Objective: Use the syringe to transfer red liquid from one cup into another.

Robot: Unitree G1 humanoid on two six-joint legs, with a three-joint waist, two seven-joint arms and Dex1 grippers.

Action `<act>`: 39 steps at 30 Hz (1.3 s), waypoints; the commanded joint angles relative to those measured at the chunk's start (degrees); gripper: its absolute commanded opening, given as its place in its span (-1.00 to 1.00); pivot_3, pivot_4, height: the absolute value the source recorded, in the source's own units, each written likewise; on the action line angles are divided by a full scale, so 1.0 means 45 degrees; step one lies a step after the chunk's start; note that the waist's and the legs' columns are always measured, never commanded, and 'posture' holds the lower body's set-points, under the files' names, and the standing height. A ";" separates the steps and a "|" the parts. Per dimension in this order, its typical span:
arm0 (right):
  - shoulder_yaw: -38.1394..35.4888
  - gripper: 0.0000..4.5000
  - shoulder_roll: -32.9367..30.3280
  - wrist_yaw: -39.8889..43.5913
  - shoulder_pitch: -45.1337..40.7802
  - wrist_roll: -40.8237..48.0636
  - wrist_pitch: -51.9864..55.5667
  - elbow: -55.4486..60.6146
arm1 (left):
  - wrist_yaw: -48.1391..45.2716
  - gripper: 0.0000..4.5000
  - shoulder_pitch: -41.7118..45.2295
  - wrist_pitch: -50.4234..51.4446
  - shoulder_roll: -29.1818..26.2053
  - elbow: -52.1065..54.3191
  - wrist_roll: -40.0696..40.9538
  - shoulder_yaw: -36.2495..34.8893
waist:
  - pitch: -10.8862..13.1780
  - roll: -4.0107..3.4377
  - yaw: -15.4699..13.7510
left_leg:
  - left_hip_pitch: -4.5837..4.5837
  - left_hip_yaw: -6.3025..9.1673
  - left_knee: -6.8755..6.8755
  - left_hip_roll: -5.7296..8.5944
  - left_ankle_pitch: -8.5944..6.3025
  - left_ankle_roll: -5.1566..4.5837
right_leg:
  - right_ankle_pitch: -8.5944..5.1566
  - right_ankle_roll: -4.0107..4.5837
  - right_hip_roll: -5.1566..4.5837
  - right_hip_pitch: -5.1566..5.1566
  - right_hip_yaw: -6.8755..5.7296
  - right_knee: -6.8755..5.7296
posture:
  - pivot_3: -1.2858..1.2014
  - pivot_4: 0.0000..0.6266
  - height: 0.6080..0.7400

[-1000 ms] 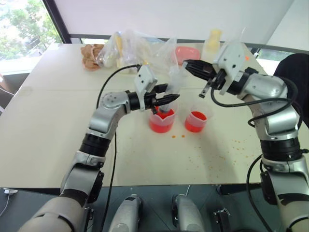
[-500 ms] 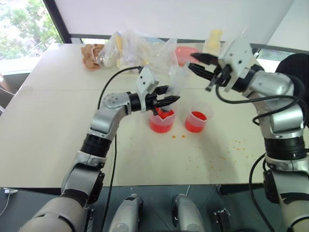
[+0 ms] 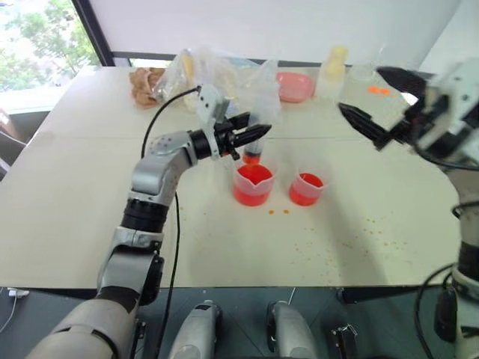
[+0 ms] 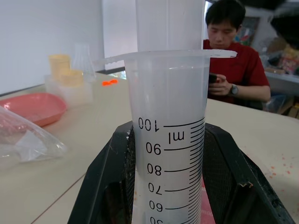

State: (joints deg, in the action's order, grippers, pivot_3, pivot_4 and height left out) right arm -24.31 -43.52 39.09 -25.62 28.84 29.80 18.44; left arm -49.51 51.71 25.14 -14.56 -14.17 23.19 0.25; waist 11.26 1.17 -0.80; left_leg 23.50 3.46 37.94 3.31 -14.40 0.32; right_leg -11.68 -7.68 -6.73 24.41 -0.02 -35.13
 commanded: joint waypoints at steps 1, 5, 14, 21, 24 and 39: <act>-0.1103 0.97 -0.0142 -0.0653 0.0467 0.0334 0.0231 0.0736 | 0.0005 -0.36 0.1035 0.0224 0.0029 0.0698 0.0723 -0.0547 | 0.0000 -0.0001 0.0047 | 0.0000 -0.0004 0.0002 0.0002 -0.0001 -0.0002 | 0.0000 0.0000 -0.0003 0.0000 0.0003 -0.0001 | 0.03 -0.52 1.00; -0.1473 0.97 -0.0685 -0.0829 0.0499 -0.0035 -0.0222 0.0216 | -0.0124 -0.36 0.2831 -0.0291 0.0641 -0.0062 0.1047 -0.0715 | 0.0002 -0.0002 0.0027 | -0.0005 -0.0014 0.0007 0.0002 0.0000 -0.0001 | 0.0000 0.0000 0.0002 0.0001 0.0001 -0.0002 | 0.03 -0.52 1.00; -0.1743 0.97 -0.2149 -0.0905 -0.0206 -0.0975 -0.1662 -0.0978 | -0.0992 -0.36 0.3962 -0.2735 0.3194 -0.3640 0.0144 0.0335 | -0.0005 -0.0016 0.0055 | -0.0006 -0.0060 0.0014 0.0030 -0.0007 -0.0014 | -0.0003 -0.0005 0.0003 -0.0024 -0.0005 0.0017 | 0.03 -0.52 1.00; -0.1565 0.97 -0.2449 -0.1002 -0.0595 -0.0791 -0.1701 -0.0569 | -0.1550 -0.36 0.3723 -0.3648 0.3917 -0.5125 -0.0551 0.0767 | -0.0003 -0.0024 0.0042 | -0.0006 -0.0066 0.0013 0.0009 -0.0011 -0.0022 | -0.0003 -0.0005 0.0004 -0.0016 -0.0004 0.0017 | 0.03 -0.52 1.00; -0.1104 0.97 -0.2242 -0.0940 -0.0775 -0.0597 -0.1620 -0.0271 | -0.1686 -0.36 0.3597 -0.3849 0.4016 -0.5409 -0.0764 0.0864 | -0.0002 -0.0024 0.0020 | -0.0005 -0.0054 0.0013 -0.0002 -0.0011 -0.0022 | -0.0003 -0.0005 0.0003 -0.0016 -0.0004 0.0017 | 0.03 -0.52 1.00; 0.0964 0.97 -0.1568 -0.0354 -0.1458 -0.0688 -0.2073 -0.0465 | -0.2471 -0.36 0.2890 -0.4651 0.4153 -0.5719 -0.1899 0.1544 | -0.0003 -0.0025 0.0009 | -0.0002 -0.0029 0.0013 0.0001 -0.0012 -0.0023 | -0.0003 -0.0005 0.0001 -0.0015 -0.0003 0.0020 | 0.03 -0.52 1.00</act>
State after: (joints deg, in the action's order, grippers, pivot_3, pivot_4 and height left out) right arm -19.19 -50.52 37.09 -30.99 25.53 21.75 15.45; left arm -59.92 64.02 5.77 3.35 -40.93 15.14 6.27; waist 11.25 1.06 -0.76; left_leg 23.49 3.33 38.01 3.31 -14.45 0.22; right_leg -11.69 -7.70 -6.73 24.35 -0.03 -35.04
